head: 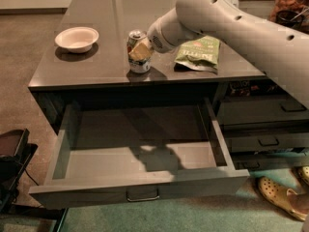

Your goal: Pick 7up can from top drawer and place on counter

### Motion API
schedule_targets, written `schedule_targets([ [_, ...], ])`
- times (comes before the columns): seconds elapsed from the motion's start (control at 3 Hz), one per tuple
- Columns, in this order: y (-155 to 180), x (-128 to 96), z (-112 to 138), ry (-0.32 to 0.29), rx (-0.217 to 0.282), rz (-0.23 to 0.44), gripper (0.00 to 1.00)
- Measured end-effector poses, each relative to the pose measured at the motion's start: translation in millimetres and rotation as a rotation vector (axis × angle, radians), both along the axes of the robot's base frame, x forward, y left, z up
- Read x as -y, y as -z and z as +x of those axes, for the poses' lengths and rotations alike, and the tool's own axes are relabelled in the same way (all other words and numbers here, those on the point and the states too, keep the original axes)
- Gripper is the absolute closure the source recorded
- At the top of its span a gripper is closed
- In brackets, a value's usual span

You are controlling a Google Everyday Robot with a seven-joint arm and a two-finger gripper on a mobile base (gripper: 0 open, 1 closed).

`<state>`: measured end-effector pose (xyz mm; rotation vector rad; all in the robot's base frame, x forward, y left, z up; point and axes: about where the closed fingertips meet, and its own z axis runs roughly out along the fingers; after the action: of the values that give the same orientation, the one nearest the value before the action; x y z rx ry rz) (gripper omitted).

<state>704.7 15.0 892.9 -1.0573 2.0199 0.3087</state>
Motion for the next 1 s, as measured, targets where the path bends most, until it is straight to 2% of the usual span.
schedule_targets([
  [1.0,0.0,-0.1,0.0,0.0,0.0,0.0,0.12],
])
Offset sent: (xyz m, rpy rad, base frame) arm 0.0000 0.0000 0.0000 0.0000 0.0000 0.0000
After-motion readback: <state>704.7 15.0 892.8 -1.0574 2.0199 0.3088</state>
